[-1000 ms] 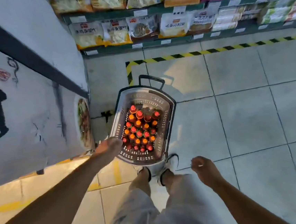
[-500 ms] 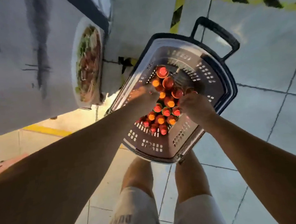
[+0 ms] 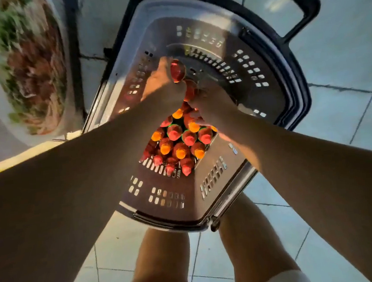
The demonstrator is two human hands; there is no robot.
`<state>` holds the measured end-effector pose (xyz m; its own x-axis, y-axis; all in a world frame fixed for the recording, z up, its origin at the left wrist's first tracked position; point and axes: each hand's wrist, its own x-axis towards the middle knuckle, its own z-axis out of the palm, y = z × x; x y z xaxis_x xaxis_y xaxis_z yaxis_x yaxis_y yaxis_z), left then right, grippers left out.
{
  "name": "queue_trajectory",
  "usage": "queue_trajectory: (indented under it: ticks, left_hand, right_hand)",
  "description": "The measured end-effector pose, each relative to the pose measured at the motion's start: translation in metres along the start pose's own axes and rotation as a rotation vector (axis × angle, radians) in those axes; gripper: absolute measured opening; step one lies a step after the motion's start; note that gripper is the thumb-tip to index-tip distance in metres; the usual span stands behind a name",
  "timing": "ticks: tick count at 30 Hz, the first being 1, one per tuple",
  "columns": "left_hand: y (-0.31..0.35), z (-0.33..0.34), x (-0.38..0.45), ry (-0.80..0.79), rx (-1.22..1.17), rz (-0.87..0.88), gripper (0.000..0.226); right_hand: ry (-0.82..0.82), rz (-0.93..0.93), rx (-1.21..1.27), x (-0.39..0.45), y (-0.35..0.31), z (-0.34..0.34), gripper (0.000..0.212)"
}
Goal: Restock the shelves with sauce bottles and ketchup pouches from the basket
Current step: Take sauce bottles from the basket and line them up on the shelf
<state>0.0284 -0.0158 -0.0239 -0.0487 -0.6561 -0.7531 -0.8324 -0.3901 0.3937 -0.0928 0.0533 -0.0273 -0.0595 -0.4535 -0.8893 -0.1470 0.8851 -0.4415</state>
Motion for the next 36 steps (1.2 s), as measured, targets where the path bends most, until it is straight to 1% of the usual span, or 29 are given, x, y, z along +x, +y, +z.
queue_trajectory:
  ticks: [1, 2, 3, 5, 8, 10, 12, 14, 16, 19, 21, 24, 27, 30, 33, 36]
  left_hand:
    - [0.001, 0.003, 0.005, -0.001, 0.019, 0.016, 0.053]
    - [-0.001, 0.005, 0.012, -0.008, 0.035, 0.017, 0.053]
    - [-0.002, 0.008, 0.016, -0.018, 0.038, 0.019, 0.052]
    - [-0.005, 0.013, 0.028, -0.02, 0.006, 0.017, 0.047]
    - [-0.014, 0.017, 0.041, 0.027, -0.012, 0.018, 0.037]
    - [-0.019, 0.019, 0.047, 0.034, -0.062, -0.006, 0.031]
    - [-0.023, 0.019, 0.048, 0.02, -0.162, -0.036, 0.025]
    - [-0.026, 0.016, 0.046, 0.031, -0.247, -0.056, 0.022]
    - [-0.029, 0.011, 0.042, 0.041, -0.257, -0.042, 0.022]
    - [-0.035, 0.003, 0.032, 0.064, -0.251, -0.001, 0.019]
    - [-0.039, -0.006, 0.021, 0.069, -0.283, 0.049, 0.018]
    - [-0.038, -0.025, -0.005, 0.049, -0.369, 0.124, 0.018]
    - [-0.032, -0.046, -0.048, 0.041, -0.528, 0.154, 0.023]
    - [-0.027, -0.075, -0.103, 0.04, -0.587, 0.198, 0.023]
    - [-0.021, -0.108, -0.165, 0.039, -0.549, 0.258, 0.022]
    - [-0.017, -0.137, -0.228, 0.059, -0.535, 0.296, 0.024]
  right_hand:
    - [0.011, -0.005, 0.018, 0.008, -0.001, 0.002, 0.011]
    - [0.02, -0.009, 0.034, 0.013, -0.003, 0.003, 0.004]
    - [0.027, -0.018, 0.038, 0.02, -0.002, 0.006, 0.01]
    - [0.036, -0.066, -0.006, 0.03, 0.0, 0.012, 0.008]
    - [0.128, -0.136, -0.21, 0.037, 0.003, 0.022, 0.015]
    - [0.162, -0.136, -0.27, 0.041, 0.003, 0.03, 0.015]
    - [0.143, -0.116, -0.294, 0.046, 0.002, 0.036, 0.013]
    - [0.113, -0.082, -0.242, 0.05, 0.001, 0.037, 0.009]
    - [0.114, -0.05, -0.075, 0.048, -0.001, 0.034, 0.011]
    - [0.151, -0.035, -0.023, 0.036, -0.003, 0.03, 0.015]
    - [0.184, -0.03, 0.038, 0.019, -0.006, 0.026, 0.025]
    - [0.206, -0.064, 0.104, -0.017, -0.015, 0.015, 0.02]
    - [0.236, -0.048, 0.185, -0.064, -0.025, 0.006, 0.016]
    - [0.261, -0.086, 0.164, -0.121, -0.039, -0.003, 0.023]
    - [0.218, -0.177, 0.144, -0.183, -0.057, -0.018, 0.028]
    - [0.195, -0.274, 0.025, -0.248, -0.074, -0.031, 0.031]
